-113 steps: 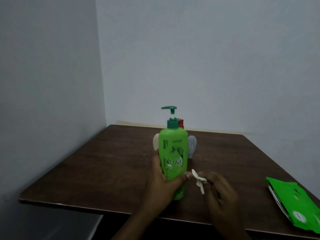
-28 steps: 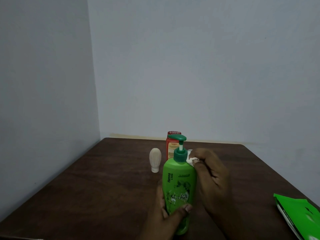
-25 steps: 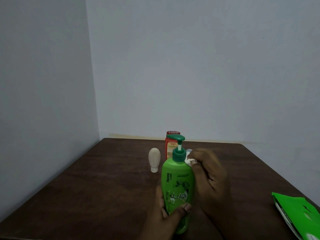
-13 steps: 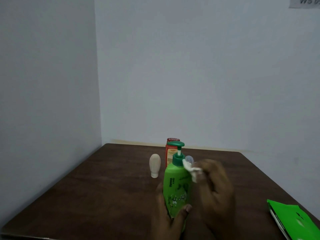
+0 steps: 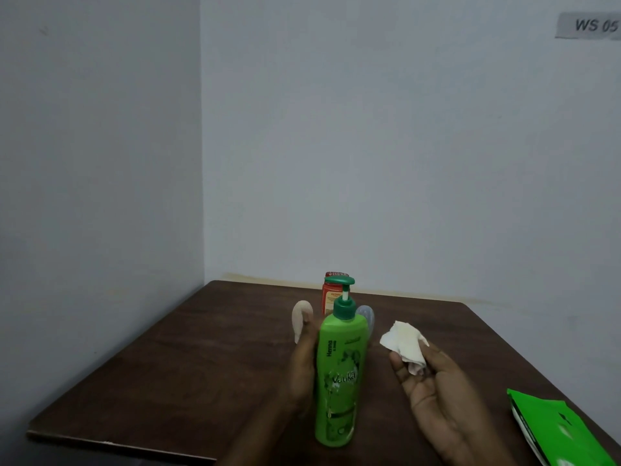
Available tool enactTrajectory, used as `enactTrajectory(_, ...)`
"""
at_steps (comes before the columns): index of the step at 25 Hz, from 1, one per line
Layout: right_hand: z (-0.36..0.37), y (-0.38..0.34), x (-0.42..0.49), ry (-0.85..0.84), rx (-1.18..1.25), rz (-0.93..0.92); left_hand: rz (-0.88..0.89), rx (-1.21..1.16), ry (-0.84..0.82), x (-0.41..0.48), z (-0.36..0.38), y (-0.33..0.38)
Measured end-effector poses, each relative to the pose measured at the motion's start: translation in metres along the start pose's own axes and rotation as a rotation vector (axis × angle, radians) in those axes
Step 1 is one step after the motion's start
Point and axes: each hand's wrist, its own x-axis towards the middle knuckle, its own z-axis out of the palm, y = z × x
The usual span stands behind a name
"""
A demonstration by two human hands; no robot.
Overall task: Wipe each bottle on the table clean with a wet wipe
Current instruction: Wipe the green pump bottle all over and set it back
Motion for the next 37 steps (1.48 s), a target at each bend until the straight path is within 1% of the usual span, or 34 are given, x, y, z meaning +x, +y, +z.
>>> enactTrajectory(1,-0.003,-0.001,0.0,-0.009,0.018,0.004,-0.046,0.01,-0.038,0.001,0.002,-0.004)
enactTrajectory(3,-0.005,-0.007,-0.004,-0.025,0.04,-0.001,-0.056,0.089,-0.065,-0.002,0.004,-0.014)
enactTrajectory(5,-0.006,-0.013,-0.009,-0.028,0.022,-0.023,0.008,0.243,-0.022,0.0,0.004,-0.019)
enactTrajectory(7,-0.008,-0.017,-0.011,-0.046,-0.059,-0.057,0.092,0.422,-0.002,0.001,0.005,-0.022)
enactTrajectory(9,-0.012,-0.017,-0.009,-0.038,-0.179,-0.135,0.146,0.477,0.032,-0.001,0.008,-0.019)
enactTrajectory(11,-0.01,-0.015,-0.01,-0.031,-0.303,-0.285,0.167,0.463,0.053,-0.003,0.009,-0.015)
enactTrajectory(13,-0.004,-0.013,-0.012,-0.044,-0.466,-0.49,0.161,0.438,0.058,-0.005,0.009,-0.013)
enactTrajectory(16,0.009,-0.007,-0.011,-0.14,-0.795,-0.777,0.154,0.425,0.068,-0.007,0.003,-0.013)
enactTrajectory(18,0.02,0.005,-0.012,-0.227,-0.969,-0.894,0.165,0.404,0.042,-0.01,0.001,-0.012)
enactTrajectory(20,0.031,0.02,-0.018,-0.333,-1.081,-1.02,0.184,0.352,-0.022,-0.013,0.0,-0.012)
enactTrajectory(22,0.031,0.032,-0.022,-0.43,-1.155,-1.205,0.203,0.338,-0.065,-0.015,-0.003,-0.012)
enactTrajectory(25,0.026,0.036,-0.021,-0.462,-1.241,-1.409,0.243,0.408,-0.056,-0.013,-0.004,-0.011)
enactTrajectory(30,0.024,0.042,-0.007,-0.489,-1.371,-1.531,0.304,0.62,0.089,-0.009,0.006,-0.009)
enactTrajectory(33,0.018,0.037,-0.001,-0.469,-1.385,-1.573,0.315,0.528,0.038,-0.006,0.007,-0.013)
enactTrajectory(35,0.017,0.034,-0.001,-0.429,-1.342,-1.545,0.306,0.465,-0.009,-0.007,0.009,-0.013)
enactTrajectory(37,0.02,0.033,-0.004,-0.399,-1.304,-1.506,0.328,0.441,-0.018,-0.004,0.008,-0.014)
